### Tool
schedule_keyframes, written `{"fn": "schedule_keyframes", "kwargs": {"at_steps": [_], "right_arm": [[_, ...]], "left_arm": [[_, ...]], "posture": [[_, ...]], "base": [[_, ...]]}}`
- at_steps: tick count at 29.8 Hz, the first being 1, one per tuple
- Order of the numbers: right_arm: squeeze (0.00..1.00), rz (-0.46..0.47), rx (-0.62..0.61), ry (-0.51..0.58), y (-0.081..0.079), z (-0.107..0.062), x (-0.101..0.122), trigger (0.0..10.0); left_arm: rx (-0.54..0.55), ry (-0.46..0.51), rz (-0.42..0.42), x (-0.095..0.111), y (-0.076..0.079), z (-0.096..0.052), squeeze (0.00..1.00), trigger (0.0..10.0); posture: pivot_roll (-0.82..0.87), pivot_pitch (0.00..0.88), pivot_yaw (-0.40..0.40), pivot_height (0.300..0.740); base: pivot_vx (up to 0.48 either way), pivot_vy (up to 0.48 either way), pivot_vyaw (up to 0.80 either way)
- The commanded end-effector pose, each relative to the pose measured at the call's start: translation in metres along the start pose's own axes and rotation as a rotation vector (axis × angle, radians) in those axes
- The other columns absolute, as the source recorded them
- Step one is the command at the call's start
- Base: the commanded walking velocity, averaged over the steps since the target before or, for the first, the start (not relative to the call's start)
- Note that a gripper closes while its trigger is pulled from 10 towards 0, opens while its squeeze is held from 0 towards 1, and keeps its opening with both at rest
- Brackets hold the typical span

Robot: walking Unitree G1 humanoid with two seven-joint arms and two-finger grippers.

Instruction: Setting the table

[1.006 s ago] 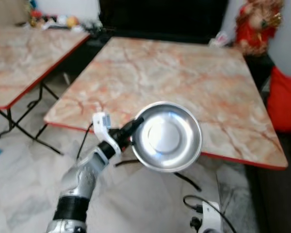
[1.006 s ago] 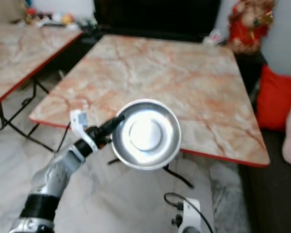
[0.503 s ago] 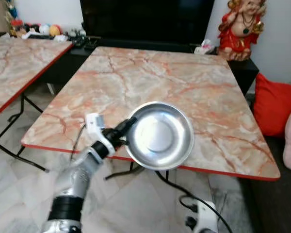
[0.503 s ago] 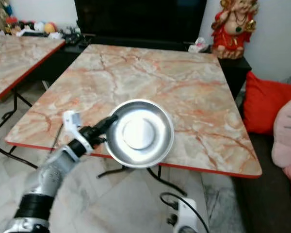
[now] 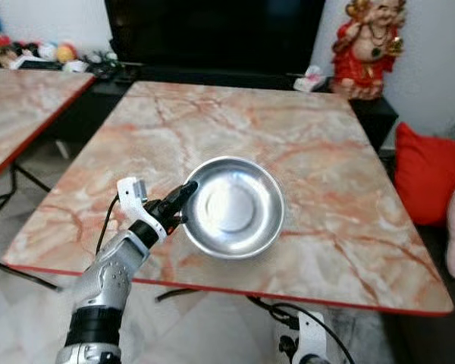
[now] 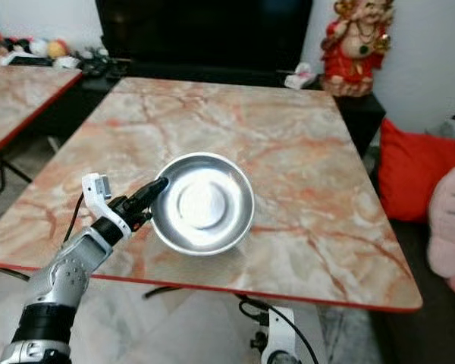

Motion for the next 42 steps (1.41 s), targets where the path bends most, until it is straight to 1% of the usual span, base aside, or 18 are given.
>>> {"fn": "schedule_keyframes", "kwargs": {"at_steps": [1, 2, 3, 5, 7, 8, 10, 15, 18, 22, 28, 32, 35, 40, 41, 42], "right_arm": [[0.00, -0.003, -0.022, -0.010, 0.009, -0.001, -0.002, 10.0], [0.00, -0.003, -0.021, -0.010, 0.009, -0.001, -0.002, 10.0], [0.00, -0.003, -0.021, -0.010, 0.009, -0.001, -0.002, 10.0], [0.00, -0.003, -0.019, -0.010, 0.009, -0.001, -0.002, 10.0], [0.00, -0.002, -0.019, -0.011, 0.009, -0.001, -0.002, 10.0], [0.00, -0.002, -0.017, -0.013, 0.009, -0.001, -0.002, 10.0], [0.00, -0.005, -0.017, -0.015, 0.009, -0.001, -0.003, 10.0], [0.00, -0.008, -0.015, -0.018, 0.009, -0.001, -0.003, 10.0], [0.00, -0.007, -0.014, -0.018, 0.009, -0.001, -0.003, 10.0], [0.00, -0.006, -0.014, -0.018, 0.009, -0.001, -0.004, 10.0], [0.00, -0.003, -0.013, -0.019, 0.008, -0.001, -0.004, 10.0], [0.00, -0.003, -0.014, -0.020, 0.008, -0.001, -0.004, 10.0], [0.00, -0.002, -0.014, -0.020, 0.009, -0.001, -0.004, 10.0], [0.00, -0.003, -0.012, -0.020, 0.008, -0.001, -0.005, 10.0], [0.00, -0.003, -0.012, -0.021, 0.008, -0.001, -0.005, 10.0], [0.00, -0.003, -0.012, -0.021, 0.009, -0.001, -0.005, 10.0]], "left_arm": [[-0.022, -0.013, -0.028, -0.002, 0.007, 0.004, 0.00, 10.0], [-0.023, -0.034, -0.036, -0.005, 0.008, 0.002, 0.00, 10.0], [-0.023, -0.034, -0.036, -0.005, 0.008, 0.002, 0.00, 10.0], [-0.020, -0.065, -0.048, -0.011, 0.007, -0.003, 0.00, 10.0], [0.026, -0.076, -0.044, -0.012, 0.001, -0.007, 0.00, 10.0], [0.082, -0.084, -0.090, -0.013, -0.006, -0.011, 0.00, 10.0], [0.129, -0.102, -0.090, -0.015, -0.013, -0.014, 0.00, 10.0], [0.140, -0.109, -0.092, -0.017, -0.012, -0.018, 0.00, 10.0], [0.154, -0.135, -0.085, -0.023, -0.013, -0.019, 0.00, 10.0], [0.157, -0.141, -0.093, -0.025, -0.012, -0.017, 0.00, 10.0], [0.212, -0.137, -0.104, -0.030, -0.021, -0.018, 0.00, 10.0], [0.225, -0.136, -0.104, -0.032, -0.023, -0.018, 0.00, 10.0], [0.267, -0.133, -0.096, -0.033, -0.030, -0.019, 0.00, 10.0], [0.264, -0.145, -0.098, -0.035, -0.031, -0.020, 0.00, 10.0], [0.264, -0.150, -0.097, -0.035, -0.031, -0.021, 0.07, 10.0], [0.264, -0.154, -0.096, -0.036, -0.031, -0.021, 0.18, 10.0]], "posture": [[0.06, 0.000, -0.010, 0.740], [0.06, 0.000, -0.009, 0.740], [0.06, 0.000, -0.009, 0.740], [0.06, 0.000, -0.007, 0.740], [0.06, 0.000, -0.008, 0.740], [0.07, 0.000, -0.009, 0.740], [0.07, 0.000, -0.009, 0.740], [0.07, 0.000, -0.010, 0.740], [0.07, 0.000, -0.009, 0.740], [0.07, 0.000, -0.006, 0.740], [0.06, 0.000, -0.002, 0.740], [0.06, 0.000, -0.002, 0.740], [0.06, 0.000, -0.002, 0.740], [0.06, 0.000, -0.002, 0.740], [0.06, 0.000, -0.002, 0.740], [0.06, 0.000, -0.002, 0.740]], "base": [[0.000, 0.000, 0.00], [0.000, 0.000, 0.00], [0.000, 0.000, 0.00], [0.000, 0.000, 0.00], [0.000, 0.000, 0.00], [0.000, 0.000, 0.00], [0.000, 0.000, 0.00], [0.000, 0.000, 0.00], [0.000, 0.000, 0.00], [0.000, 0.000, 0.00], [0.000, 0.000, 0.00], [0.000, 0.000, 0.00], [0.000, 0.000, 0.00], [0.000, 0.000, 0.00], [0.000, 0.000, 0.00], [0.000, 0.000, 0.00]]}}
Point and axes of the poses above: a point about 5 cm out from each wrist's last joint towards the gripper, its own z axis pointing out of the wrist towards the gripper, its own x axis along the axis of the wrist's last joint, y = z × x, the point moved 4 cm from there along z, pointing out of the wrist towards the gripper, and after that the axes turned 5 degrees about z, right-handed, at the moved point
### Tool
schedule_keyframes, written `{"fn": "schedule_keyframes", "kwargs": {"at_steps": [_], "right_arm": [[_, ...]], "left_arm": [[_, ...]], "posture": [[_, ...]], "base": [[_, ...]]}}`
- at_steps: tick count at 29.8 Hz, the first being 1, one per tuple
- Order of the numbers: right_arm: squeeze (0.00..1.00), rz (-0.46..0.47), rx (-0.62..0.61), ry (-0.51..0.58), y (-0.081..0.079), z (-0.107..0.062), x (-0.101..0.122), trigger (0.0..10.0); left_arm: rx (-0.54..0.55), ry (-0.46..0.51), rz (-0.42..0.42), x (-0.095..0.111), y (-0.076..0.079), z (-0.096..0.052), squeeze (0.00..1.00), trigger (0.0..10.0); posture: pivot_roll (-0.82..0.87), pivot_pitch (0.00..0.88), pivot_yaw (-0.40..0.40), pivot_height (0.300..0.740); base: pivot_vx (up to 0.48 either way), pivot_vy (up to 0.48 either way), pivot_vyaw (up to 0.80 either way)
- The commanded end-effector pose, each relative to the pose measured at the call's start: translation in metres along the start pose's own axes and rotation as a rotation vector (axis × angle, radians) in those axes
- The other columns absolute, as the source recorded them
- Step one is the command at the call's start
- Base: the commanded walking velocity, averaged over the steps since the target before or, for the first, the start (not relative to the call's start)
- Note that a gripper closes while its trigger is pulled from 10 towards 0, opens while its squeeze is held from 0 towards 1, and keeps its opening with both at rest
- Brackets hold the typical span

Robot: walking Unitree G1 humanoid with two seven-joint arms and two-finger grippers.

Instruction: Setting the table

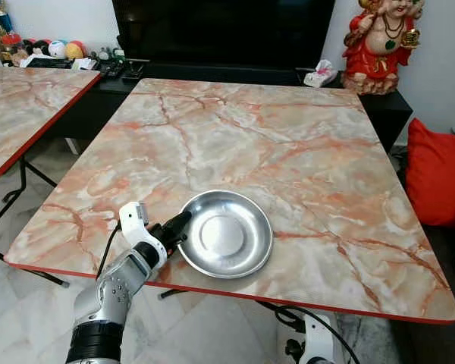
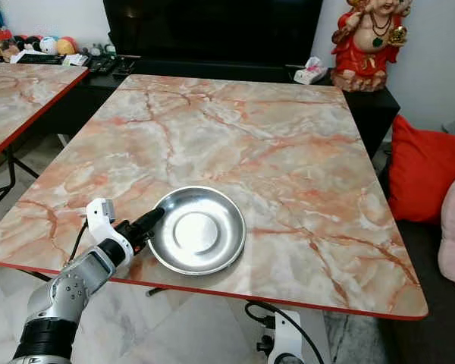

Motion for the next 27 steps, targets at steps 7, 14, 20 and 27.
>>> {"fn": "schedule_keyframes", "kwargs": {"at_steps": [7, 14, 20, 27], "right_arm": [[0.00, -0.004, 0.001, -0.004, 0.0004, -0.0001, -0.0008, 10.0], [0.00, -0.003, 0.001, -0.005, 0.0004, -0.0002, -0.0011, 10.0], [0.00, -0.006, 0.002, -0.005, 0.0005, -0.0001, -0.0010, 10.0], [0.00, -0.012, 0.005, -0.007, 0.0003, 0.0000, -0.0005, 10.0]], "left_arm": [[-0.009, -0.012, 0.014, -0.0012, 0.0001, -0.0003, 1.00, 10.0], [-0.002, -0.017, 0.023, -0.0021, -0.0013, -0.0016, 1.00, 10.0], [-0.005, -0.020, 0.039, -0.0012, -0.0014, -0.0046, 1.00, 10.0], [0.005, -0.012, 0.060, 0.0022, -0.0047, -0.0084, 1.00, 10.0]], "posture": [[0.06, 0.000, -0.001, 0.740], [0.07, 0.000, -0.002, 0.740], [0.07, 0.000, -0.005, 0.740], [0.08, 0.000, -0.008, 0.740]], "base": [[0.000, 0.000, 0.00], [0.000, 0.000, 0.00], [0.000, 0.000, 0.00], [0.000, 0.000, 0.00]]}}
Point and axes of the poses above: a point about 5 cm out from each wrist's last joint towards the gripper, its own z axis pointing out of the wrist towards the gripper, its own x axis along the axis of the wrist's last joint, y = z × x, the point moved 4 cm from there along z, pointing out of the wrist towards the gripper, and after that the axes turned 5 degrees about z, right-handed, at the moved point
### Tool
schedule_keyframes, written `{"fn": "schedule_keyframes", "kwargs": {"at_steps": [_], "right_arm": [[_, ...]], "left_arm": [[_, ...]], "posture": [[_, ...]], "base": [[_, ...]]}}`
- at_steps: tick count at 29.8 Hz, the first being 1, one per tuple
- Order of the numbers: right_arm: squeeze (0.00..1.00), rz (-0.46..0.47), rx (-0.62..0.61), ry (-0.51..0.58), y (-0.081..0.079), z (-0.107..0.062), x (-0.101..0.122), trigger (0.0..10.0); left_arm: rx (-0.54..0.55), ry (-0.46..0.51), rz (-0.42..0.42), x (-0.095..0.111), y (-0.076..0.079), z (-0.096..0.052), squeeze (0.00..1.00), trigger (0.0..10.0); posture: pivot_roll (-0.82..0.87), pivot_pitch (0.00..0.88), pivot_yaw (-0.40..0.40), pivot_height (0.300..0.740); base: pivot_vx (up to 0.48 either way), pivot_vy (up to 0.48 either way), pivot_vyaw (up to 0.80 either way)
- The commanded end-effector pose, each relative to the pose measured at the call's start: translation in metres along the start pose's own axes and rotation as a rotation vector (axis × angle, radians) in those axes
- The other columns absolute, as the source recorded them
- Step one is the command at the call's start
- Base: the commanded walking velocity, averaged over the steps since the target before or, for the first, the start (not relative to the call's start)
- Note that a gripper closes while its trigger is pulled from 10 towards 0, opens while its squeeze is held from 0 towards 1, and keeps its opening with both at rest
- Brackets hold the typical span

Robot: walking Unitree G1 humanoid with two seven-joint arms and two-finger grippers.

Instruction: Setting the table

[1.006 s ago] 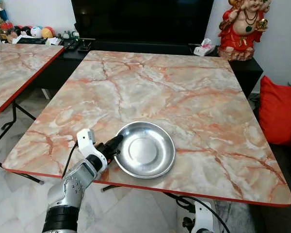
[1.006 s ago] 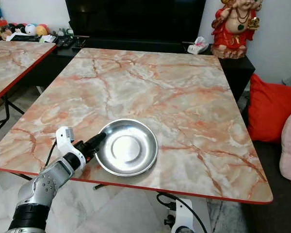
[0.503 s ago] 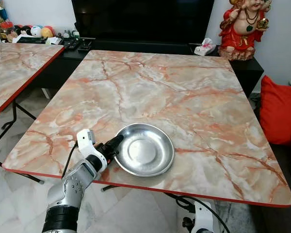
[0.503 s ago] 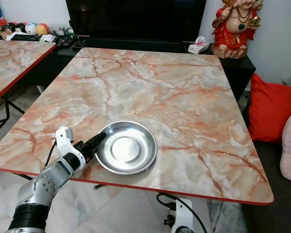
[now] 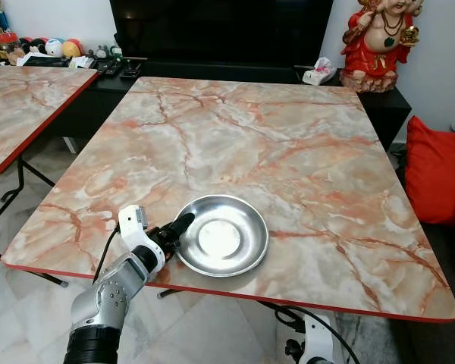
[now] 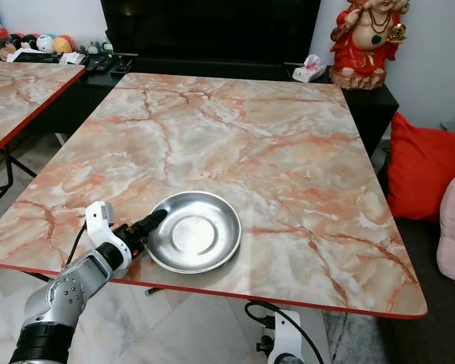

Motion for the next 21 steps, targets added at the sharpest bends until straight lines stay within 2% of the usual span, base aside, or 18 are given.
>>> {"fn": "schedule_keyframes", "kwargs": {"at_steps": [1, 2, 3, 4, 5, 6, 13, 14, 16, 18, 19, 20, 21], "right_arm": [[0.00, -0.010, 0.001, -0.005, 0.001, 0.000, 0.000, 10.0], [0.00, -0.011, 0.001, -0.005, 0.000, 0.000, 0.000, 10.0], [0.00, -0.012, 0.001, -0.005, 0.000, 0.000, 0.000, 10.0], [0.00, -0.012, 0.002, -0.005, 0.000, 0.000, 0.000, 10.0], [0.00, -0.012, 0.002, -0.005, 0.000, 0.000, 0.000, 10.0], [0.00, -0.012, 0.002, -0.005, 0.000, 0.000, 0.000, 10.0], [0.00, -0.014, 0.003, -0.005, 0.000, 0.000, 0.001, 10.0], [0.00, -0.013, 0.003, -0.005, 0.000, 0.000, 0.001, 10.0], [0.00, -0.013, 0.003, -0.005, 0.000, 0.000, 0.001, 10.0], [0.00, -0.013, 0.002, -0.005, 0.000, 0.000, 0.001, 10.0], [0.00, -0.013, 0.002, -0.005, 0.000, 0.000, 0.001, 10.0], [0.00, -0.013, 0.002, -0.005, 0.000, 0.000, 0.001, 10.0], [0.00, -0.014, 0.002, -0.005, 0.000, 0.000, 0.001, 10.0]], "left_arm": [[-0.005, 0.001, 0.030, 0.005, 0.001, -0.002, 0.98, 10.0], [-0.009, -0.001, 0.029, 0.005, 0.002, -0.002, 0.98, 10.0], [-0.017, -0.013, 0.051, 0.003, 0.003, -0.002, 0.69, 10.0], [-0.019, -0.016, 0.057, 0.003, 0.003, -0.002, 0.69, 10.0], [-0.022, -0.017, 0.059, 0.002, 0.004, -0.002, 0.07, 10.0], [-0.022, -0.017, 0.060, 0.002, 0.004, -0.002, 0.00, 10.0], [-0.048, -0.038, 0.075, -0.001, 0.007, -0.002, 0.00, 10.0], [-0.057, -0.045, 0.079, -0.002, 0.009, -0.002, 0.04, 10.0], [-0.064, -0.055, 0.086, -0.004, 0.010, -0.002, 0.04, 10.0], [-0.065, -0.063, 0.091, -0.005, 0.010, -0.002, 0.11, 10.0], [-0.065, -0.063, 0.091, -0.005, 0.010, -0.002, 0.11, 10.0], [-0.069, -0.066, 0.096, -0.005, 0.011, -0.002, 1.00, 10.0], [-0.066, -0.067, 0.100, -0.005, 0.010, -0.002, 1.00, 10.0]], "posture": [[0.08, 0.000, -0.009, 0.740], [0.08, 0.000, -0.009, 0.740], [0.08, 0.000, -0.009, 0.740], [0.08, 0.000, -0.009, 0.740], [0.08, 0.000, -0.009, 0.740], [0.08, 0.000, -0.008, 0.740], [0.08, 0.000, -0.008, 0.740], [0.08, 0.000, -0.007, 0.740], [0.08, 0.000, -0.007, 0.740], [0.08, 0.000, -0.007, 0.740], [0.08, 0.000, -0.007, 0.740], [0.08, 0.000, -0.009, 0.740], [0.08, 0.000, -0.009, 0.740]], "base": [[0.000, 0.000, 0.00], [0.000, 0.000, 0.00], [0.000, 0.000, 0.00], [0.000, 0.000, 0.00], [0.000, 0.000, 0.00], [0.000, 0.000, 0.00], [0.000, 0.000, 0.00], [0.000, 0.000, 0.00], [0.000, 0.000, 0.00], [0.000, 0.000, 0.00], [0.000, 0.000, 0.00], [0.000, 0.000, 0.00], [0.000, 0.000, 0.00]]}}
Point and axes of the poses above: a point about 5 cm out from each wrist's last joint towards the gripper, its own z axis pointing out of the wrist towards the gripper, its own x axis along the axis of the wrist's last joint, y = z × x, the point moved 4 cm from there along z, pointing out of the wrist towards the gripper, and after that the axes turned 5 degrees about z, right-handed, at the moved point
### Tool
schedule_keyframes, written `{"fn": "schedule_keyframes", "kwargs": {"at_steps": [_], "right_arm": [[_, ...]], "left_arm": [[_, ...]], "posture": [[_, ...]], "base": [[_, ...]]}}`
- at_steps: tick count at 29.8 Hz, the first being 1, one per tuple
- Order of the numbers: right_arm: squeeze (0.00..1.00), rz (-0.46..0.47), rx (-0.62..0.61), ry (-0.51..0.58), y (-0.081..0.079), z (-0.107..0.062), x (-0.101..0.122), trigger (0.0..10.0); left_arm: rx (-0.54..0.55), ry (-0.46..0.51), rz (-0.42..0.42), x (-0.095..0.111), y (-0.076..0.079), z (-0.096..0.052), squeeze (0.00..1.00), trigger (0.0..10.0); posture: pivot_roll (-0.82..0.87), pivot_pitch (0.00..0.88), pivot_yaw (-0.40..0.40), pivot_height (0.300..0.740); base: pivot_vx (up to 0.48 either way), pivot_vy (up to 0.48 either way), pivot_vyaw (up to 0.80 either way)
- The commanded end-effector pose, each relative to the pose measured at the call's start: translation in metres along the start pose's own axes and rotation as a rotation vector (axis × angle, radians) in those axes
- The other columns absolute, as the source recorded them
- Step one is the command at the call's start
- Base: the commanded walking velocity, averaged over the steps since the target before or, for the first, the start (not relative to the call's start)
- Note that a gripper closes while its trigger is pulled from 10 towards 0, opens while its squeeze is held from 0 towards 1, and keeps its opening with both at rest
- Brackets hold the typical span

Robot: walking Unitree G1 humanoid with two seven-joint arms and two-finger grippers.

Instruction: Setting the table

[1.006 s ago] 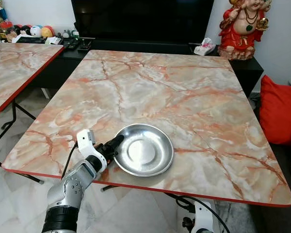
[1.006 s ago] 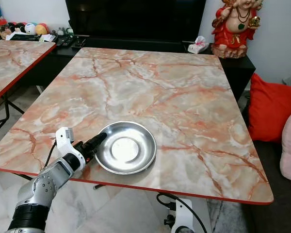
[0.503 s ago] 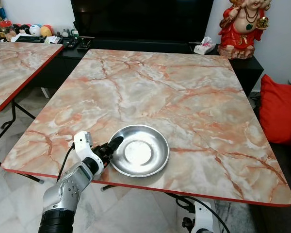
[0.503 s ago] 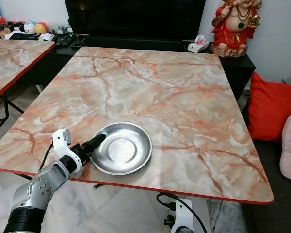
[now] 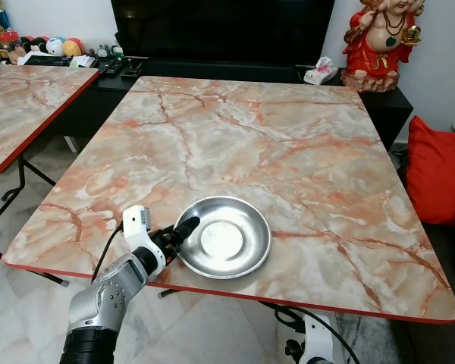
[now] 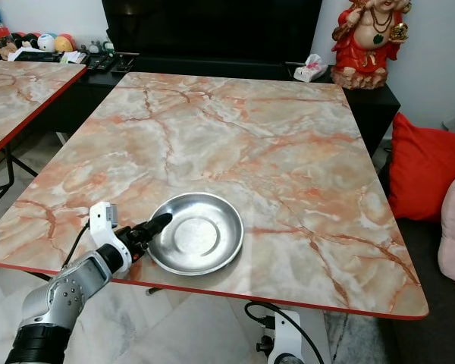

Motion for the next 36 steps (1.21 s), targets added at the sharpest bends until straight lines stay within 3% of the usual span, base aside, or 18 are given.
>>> {"fn": "schedule_keyframes", "kwargs": {"at_steps": [1, 7, 8, 9, 10, 16, 20, 21, 23, 25, 26, 27, 28, 30, 32, 34, 36], "right_arm": [[0.00, -0.011, 0.001, -0.003, 0.000, 0.000, 0.001, 10.0], [0.00, -0.015, 0.004, -0.004, 0.000, 0.000, 0.001, 10.0], [0.00, -0.016, 0.003, -0.004, 0.001, 0.000, 0.001, 10.0], [0.00, -0.016, 0.003, -0.004, 0.001, 0.000, 0.001, 10.0], [0.00, -0.016, 0.004, -0.004, 0.000, 0.000, 0.001, 10.0], [0.00, -0.018, 0.005, -0.003, 0.000, 0.000, 0.001, 10.0], [0.00, -0.017, 0.005, -0.002, 0.000, 0.000, 0.001, 10.0], [0.00, -0.017, 0.004, -0.001, 0.000, 0.000, 0.002, 10.0], [0.00, -0.015, 0.003, 0.000, 0.000, 0.000, 0.002, 10.0], [0.00, -0.014, 0.001, 0.002, 0.000, 0.000, 0.002, 10.0], [0.00, -0.008, -0.001, 0.007, 0.000, 0.000, 0.003, 10.0], [0.00, -0.008, -0.002, 0.009, 0.000, 0.000, 0.003, 10.0], [0.00, -0.008, -0.002, 0.009, 0.000, 0.000, 0.003, 10.0], [0.00, -0.004, -0.004, 0.015, 0.000, 0.000, 0.003, 10.0], [0.00, -0.002, -0.005, 0.017, 0.000, 0.000, 0.003, 10.0], [0.00, 0.002, -0.008, 0.020, 0.000, 0.000, 0.003, 10.0], [0.00, 0.001, -0.009, 0.019, 0.000, 0.000, 0.003, 10.0]], "left_arm": [[-0.001, -0.006, 0.026, 0.002, 0.000, -0.003, 1.00, 10.0], [0.021, 0.001, 0.058, 0.006, -0.005, -0.006, 0.97, 10.0], [0.020, 0.002, 0.070, 0.007, -0.005, -0.006, 0.35, 10.0], [0.019, 0.003, 0.079, 0.008, -0.005, -0.007, 0.35, 10.0], [0.018, 0.006, 0.094, 0.010, -0.004, -0.007, 0.00, 10.0], [0.017, 0.038, 0.159, 0.022, -0.003, -0.011, 0.00, 10.0], [0.039, 0.110, 0.221, 0.037, -0.004, -0.016, 0.00, 10.0], [0.050, 0.195, 0.285, 0.051, 0.000, -0.019, 0.00, 10.0], [0.076, 0.241, 0.292, 0.057, 0.000, -0.020, 0.00, 10.0], [0.150, 0.276, 0.416, 0.062, -0.003, -0.021, 0.00, 10.0], [0.246, 0.291, 0.600, 0.064, -0.006, -0.021, 0.00, 10.0], [0.283, 0.299, 0.690, 0.063, -0.006, -0.021, 0.00, 10.0], [0.283, 0.299, 0.690, 0.063, -0.006, -0.021, 0.00, 10.0], [0.358, 0.304, 0.812, 0.059, -0.008, -0.018, 0.00, 10.0], [0.382, 0.303, 0.817, 0.057, -0.010, -0.017, 0.00, 10.0], [0.386, 0.286, 0.936, 0.046, -0.009, -0.012, 0.00, 10.0], [0.388, 0.287, 0.958, 0.042, -0.010, -0.011, 0.00, 10.0]], "posture": [[0.08, 0.000, -0.009, 0.740], [0.08, 0.000, -0.011, 0.740], [0.08, 0.000, -0.011, 0.740], [0.08, 0.000, -0.011, 0.740], [0.08, 0.000, -0.011, 0.740], [0.09, 0.000, -0.011, 0.740], [0.08, 0.000, -0.010, 0.740], [0.09, 0.000, -0.011, 0.740], [0.09, 0.000, -0.011, 0.740], [0.09, 0.000, -0.010, 0.740], [0.09, 0.000, -0.009, 0.740], [0.09, 0.000, -0.008, 0.740], [0.09, 0.000, -0.008, 0.740], [0.08, 0.000, -0.007, 0.740], [0.08, 0.000, -0.007, 0.740], [0.07, 0.000, -0.004, 0.740], [0.07, 0.000, -0.003, 0.740]], "base": [[0.000, 0.000, 0.00], [0.000, 0.000, 0.00], [0.000, 0.000, 0.00], [0.000, 0.000, 0.00], [0.000, 0.000, 0.00], [0.000, 0.000, 0.00], [0.000, 0.000, 0.00], [0.000, 0.000, 0.00], [0.000, 0.000, 0.00], [0.000, 0.000, 0.00], [0.000, 0.000, 0.00], [0.000, 0.000, 0.00], [0.000, 0.000, 0.00], [0.000, 0.000, 0.00], [0.000, 0.000, 0.00], [0.000, 0.000, 0.00], [0.000, 0.255, 0.00]]}}
Point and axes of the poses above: a point about 5 cm out from each wrist's last joint towards the gripper, its own z axis pointing out of the wrist towards the gripper, its own x axis along the axis of the wrist's last joint, y = z × x, the point moved 4 cm from there along z, pointing out of the wrist towards the gripper, and after that the axes turned 5 degrees about z, right-handed, at the moved point
